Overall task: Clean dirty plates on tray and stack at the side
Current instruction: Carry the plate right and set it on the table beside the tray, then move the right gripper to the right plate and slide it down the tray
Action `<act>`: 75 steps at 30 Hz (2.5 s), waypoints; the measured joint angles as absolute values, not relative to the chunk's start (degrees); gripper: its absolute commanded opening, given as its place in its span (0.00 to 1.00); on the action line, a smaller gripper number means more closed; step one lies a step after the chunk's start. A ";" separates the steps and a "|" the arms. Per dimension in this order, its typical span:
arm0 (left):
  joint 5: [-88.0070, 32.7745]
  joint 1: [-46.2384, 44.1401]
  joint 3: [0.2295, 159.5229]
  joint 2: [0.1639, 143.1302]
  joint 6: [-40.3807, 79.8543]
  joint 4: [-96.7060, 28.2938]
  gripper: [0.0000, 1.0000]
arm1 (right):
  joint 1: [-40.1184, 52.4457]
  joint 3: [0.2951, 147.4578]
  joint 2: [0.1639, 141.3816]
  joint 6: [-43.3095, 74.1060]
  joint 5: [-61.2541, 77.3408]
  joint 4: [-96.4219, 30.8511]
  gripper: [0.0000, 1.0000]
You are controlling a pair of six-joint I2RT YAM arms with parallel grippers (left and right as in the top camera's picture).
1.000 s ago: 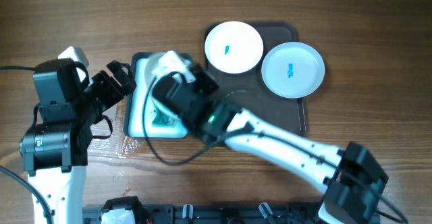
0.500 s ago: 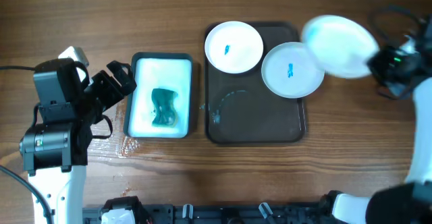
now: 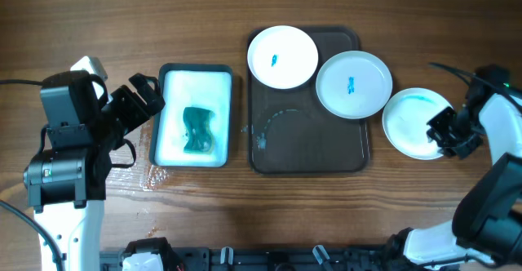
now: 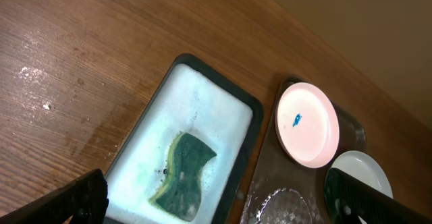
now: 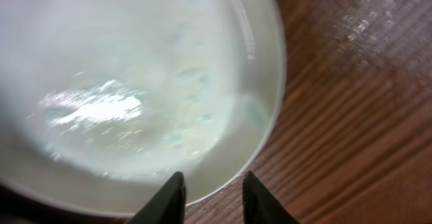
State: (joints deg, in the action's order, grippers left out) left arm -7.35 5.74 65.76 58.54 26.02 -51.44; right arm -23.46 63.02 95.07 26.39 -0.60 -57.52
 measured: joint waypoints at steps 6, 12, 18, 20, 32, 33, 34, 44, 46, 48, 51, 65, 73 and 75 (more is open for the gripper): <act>-7.35 5.74 65.76 58.57 26.02 -51.42 1.00 | -8.91 63.22 85.93 11.42 9.02 -41.23 0.62; -7.35 5.74 65.76 58.61 26.02 -51.44 1.00 | -7.68 62.89 99.90 7.18 7.03 -23.24 0.24; -7.35 5.74 65.76 58.61 26.02 -51.46 1.00 | -7.68 62.72 103.20 8.23 7.99 -29.17 0.04; -7.35 5.74 65.76 58.61 26.02 -51.48 1.00 | -7.68 62.72 99.33 9.78 9.41 -32.64 0.04; -8.54 5.74 65.76 58.61 26.02 -51.70 1.00 | 11.77 40.88 80.84 30.70 9.41 -31.14 0.05; -9.74 5.74 65.76 58.61 26.02 -52.66 1.00 | 11.94 38.96 80.90 29.65 9.17 -27.77 0.15; -11.73 5.74 65.76 58.63 26.02 -54.24 1.00 | 11.92 38.26 81.01 27.20 9.63 -25.39 0.27; -8.93 -6.31 63.44 83.02 26.33 -58.83 0.64 | 11.92 50.59 73.36 16.14 13.76 -37.91 0.39; -6.11 -8.05 63.11 91.79 27.05 -56.93 0.51 | 11.92 51.81 69.69 16.14 13.76 -39.70 0.39; -4.95 -8.69 63.09 99.09 27.59 -55.16 0.24 | 11.92 51.86 69.21 16.14 13.80 -41.98 0.38; -5.21 -8.97 63.22 105.38 27.75 -51.86 0.04 | 11.92 51.86 69.21 16.14 13.93 -43.57 0.38; 0.23 -9.39 63.07 104.36 27.14 -43.11 0.04 | 11.92 51.86 69.21 16.14 13.93 -47.03 0.37; 0.38 -9.72 63.31 103.92 27.27 -48.16 0.04 | 11.92 51.86 69.36 23.59 3.97 -49.89 0.31; 0.40 -9.72 66.30 101.65 26.17 -51.48 0.04 | 11.90 51.86 71.42 22.33 2.98 -47.79 0.31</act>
